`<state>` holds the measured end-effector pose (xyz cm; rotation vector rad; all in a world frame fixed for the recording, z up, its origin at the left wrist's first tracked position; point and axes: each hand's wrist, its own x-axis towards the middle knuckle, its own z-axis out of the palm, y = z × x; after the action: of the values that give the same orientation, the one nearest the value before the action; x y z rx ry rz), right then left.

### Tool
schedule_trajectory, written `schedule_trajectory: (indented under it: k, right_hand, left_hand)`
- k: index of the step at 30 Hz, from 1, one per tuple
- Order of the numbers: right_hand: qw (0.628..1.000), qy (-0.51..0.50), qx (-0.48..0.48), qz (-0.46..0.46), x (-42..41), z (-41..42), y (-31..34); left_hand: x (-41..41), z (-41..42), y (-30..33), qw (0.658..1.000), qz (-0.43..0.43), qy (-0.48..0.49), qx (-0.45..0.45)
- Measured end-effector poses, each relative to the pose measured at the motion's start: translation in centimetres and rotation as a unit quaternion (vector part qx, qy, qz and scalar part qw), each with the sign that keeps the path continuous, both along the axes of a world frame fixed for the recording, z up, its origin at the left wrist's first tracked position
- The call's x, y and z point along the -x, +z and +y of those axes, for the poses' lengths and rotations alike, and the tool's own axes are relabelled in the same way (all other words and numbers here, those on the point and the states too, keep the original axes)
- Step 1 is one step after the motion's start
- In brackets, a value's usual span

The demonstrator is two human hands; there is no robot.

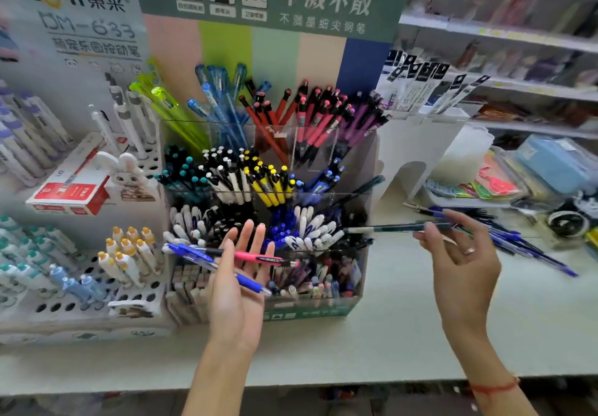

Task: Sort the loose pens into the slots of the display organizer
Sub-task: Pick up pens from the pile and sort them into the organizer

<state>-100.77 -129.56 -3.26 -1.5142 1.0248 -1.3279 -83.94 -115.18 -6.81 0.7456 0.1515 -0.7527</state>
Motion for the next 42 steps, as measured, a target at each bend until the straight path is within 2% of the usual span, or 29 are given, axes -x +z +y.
schedule_trajectory:
  k: [4, 7, 10, 14, 17, 21, 22, 24, 26, 28, 32, 34, 36, 39, 42]
  right_hand:
    - [0.99, -0.045, 0.125, -0.054, -0.8, -1.5, 1.6]
    - [0.971, -0.032, 0.234, -0.044, -2.8, -2.4, 2.4]
    - [0.955, -0.015, 0.294, 0.04, -5.0, -4.3, 1.2]
    - [0.925, -0.013, 0.318, 0.206, -7.2, -6.4, -1.2]
    - [0.906, -0.007, 0.332, 0.263, -7.3, -7.1, -2.0]
    - [0.928, 0.003, 0.297, 0.225, -6.5, -4.7, -0.8]
    - [0.942, 0.036, 0.264, 0.203, -6.3, -3.4, -0.4]
    - [0.958, 0.184, 0.112, 0.189, -6.1, -0.2, 0.5]
    - [0.924, 0.319, -0.035, 0.21, -6.2, 2.2, 0.9]
    - [0.906, 0.367, -0.087, 0.193, -6.4, 3.4, 1.1]
    - [0.936, 0.326, -0.114, 0.066, -6.7, 3.2, 2.1]
    - [0.957, 0.275, -0.095, 0.014, -6.8, 2.4, 2.8]
    - [0.978, 0.204, -0.049, -0.022, -7.0, 0.9, 3.9]
    - [0.99, 0.11, 0.089, 0.002, -7.9, -2.0, 5.8]
    - [0.97, 0.058, 0.226, 0.068, -9.9, -4.3, 7.6]
  left_hand:
    - [0.3, -0.2, 0.1, 1.0, 0.022, -0.012, 0.009]
    - [0.3, -0.3, 0.4, 0.999, 0.028, -0.018, 0.015]
    - [0.5, -0.5, 1.2, 0.998, 0.037, -0.043, 0.037]
    - [0.6, -0.7, 1.7, 0.993, 0.033, -0.094, 0.058]
    - [0.6, -0.8, 1.9, 0.992, 0.029, -0.103, 0.072]
    - [0.8, -0.8, 2.1, 0.992, 0.021, -0.09, 0.086]
    - [0.9, -0.9, 2.1, 0.993, 0.019, -0.08, 0.087]
    - [1.0, -1.4, 2.2, 0.994, 0.017, -0.062, 0.091]
    - [1.2, -1.9, 2.3, 0.994, 0.015, -0.057, 0.094]
    - [1.1, -2.4, 2.6, 0.993, 0.007, -0.066, 0.097]
    - [0.8, -3.3, 3.5, 0.99, -0.06, -0.105, 0.078]
    - [0.6, -3.5, 3.8, 0.988, -0.091, -0.115, 0.056]
    - [0.1, -3.5, 3.7, 0.988, -0.086, -0.117, 0.056]
    - [-0.8, -2.9, 3.2, 0.991, -0.069, -0.115, 0.01]
    - [-1.6, -2.4, 2.8, 0.983, -0.1, -0.137, -0.071]
